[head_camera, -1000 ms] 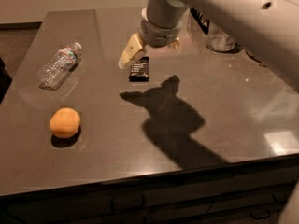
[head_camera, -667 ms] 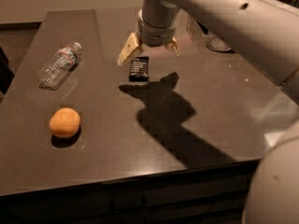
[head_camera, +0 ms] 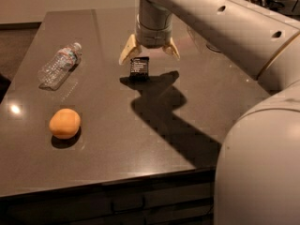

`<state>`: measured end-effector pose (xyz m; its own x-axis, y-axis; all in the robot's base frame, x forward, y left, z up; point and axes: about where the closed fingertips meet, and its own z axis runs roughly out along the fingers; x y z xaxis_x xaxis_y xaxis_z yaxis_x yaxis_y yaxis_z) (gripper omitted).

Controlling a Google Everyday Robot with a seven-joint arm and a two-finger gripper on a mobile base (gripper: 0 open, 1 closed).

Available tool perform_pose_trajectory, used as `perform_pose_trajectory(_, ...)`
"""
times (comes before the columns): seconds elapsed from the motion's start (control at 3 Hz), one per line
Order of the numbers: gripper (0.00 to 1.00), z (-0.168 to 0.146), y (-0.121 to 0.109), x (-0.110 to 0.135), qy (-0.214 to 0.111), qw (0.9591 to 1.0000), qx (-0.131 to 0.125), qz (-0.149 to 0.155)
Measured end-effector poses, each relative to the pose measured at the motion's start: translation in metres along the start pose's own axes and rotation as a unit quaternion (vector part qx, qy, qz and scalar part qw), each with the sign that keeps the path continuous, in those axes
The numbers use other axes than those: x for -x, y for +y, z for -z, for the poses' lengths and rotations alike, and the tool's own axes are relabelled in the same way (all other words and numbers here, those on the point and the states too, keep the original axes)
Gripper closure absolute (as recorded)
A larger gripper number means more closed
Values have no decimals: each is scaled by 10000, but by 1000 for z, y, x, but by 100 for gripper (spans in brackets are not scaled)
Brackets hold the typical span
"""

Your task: Move rxbar chocolate near water bottle

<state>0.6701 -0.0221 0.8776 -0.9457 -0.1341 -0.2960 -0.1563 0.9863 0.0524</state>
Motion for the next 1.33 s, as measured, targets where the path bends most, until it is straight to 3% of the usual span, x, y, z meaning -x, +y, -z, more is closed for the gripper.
perform_pose_trajectory(0.33, 0, -17, 4, 5, 207, 9996, -19, -204)
perform_pose_trajectory(1.0, 0, -45, 22, 12, 596, 9981, 13, -170)
perform_pose_trajectory(1.33, 18, -51, 30, 15, 728, 9973, -58, -128)
